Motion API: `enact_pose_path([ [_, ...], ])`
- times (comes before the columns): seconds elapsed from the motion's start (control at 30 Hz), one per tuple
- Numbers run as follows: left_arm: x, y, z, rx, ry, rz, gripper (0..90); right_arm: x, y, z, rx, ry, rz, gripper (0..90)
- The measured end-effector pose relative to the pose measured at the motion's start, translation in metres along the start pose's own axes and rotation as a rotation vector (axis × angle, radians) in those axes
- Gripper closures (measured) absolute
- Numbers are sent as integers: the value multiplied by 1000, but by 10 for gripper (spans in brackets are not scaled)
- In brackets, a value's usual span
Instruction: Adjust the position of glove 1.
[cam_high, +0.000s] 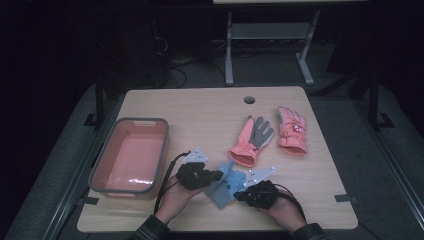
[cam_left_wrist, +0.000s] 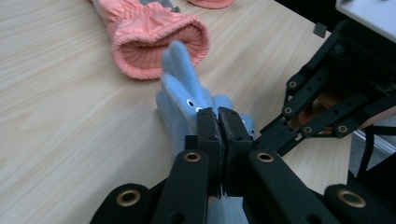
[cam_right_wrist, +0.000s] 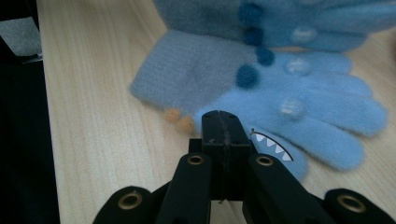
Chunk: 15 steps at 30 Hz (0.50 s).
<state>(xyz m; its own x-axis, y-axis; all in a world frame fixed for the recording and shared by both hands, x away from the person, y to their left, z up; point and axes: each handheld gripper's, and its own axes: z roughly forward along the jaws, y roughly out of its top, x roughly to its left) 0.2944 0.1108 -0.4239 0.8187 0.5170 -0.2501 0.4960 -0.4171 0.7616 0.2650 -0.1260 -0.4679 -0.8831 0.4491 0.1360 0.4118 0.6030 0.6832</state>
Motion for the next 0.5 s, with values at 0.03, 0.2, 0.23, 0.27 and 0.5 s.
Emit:
enact_pose_path([
  [0.03, -1, 0, 1, 0, -5, -3, 881, 0, 0, 0, 1, -1, 0, 900],
  [0.2, -7, -1, 9, 18, -34, 3, 880, -2, 1, 2, -5, -3, 2, 900],
  [0.23, -7, -1, 9, 18, -34, 3, 880, -2, 1, 2, -5, -3, 2, 900],
  [0.27, -8, -1, 12, 23, -36, 4, 880, -2, 2, 2, -3, -2, 5, 900],
  [0.5, -12, -2, 23, 49, -41, 25, 879, 0, 6, 7, -8, -4, -5, 900],
])
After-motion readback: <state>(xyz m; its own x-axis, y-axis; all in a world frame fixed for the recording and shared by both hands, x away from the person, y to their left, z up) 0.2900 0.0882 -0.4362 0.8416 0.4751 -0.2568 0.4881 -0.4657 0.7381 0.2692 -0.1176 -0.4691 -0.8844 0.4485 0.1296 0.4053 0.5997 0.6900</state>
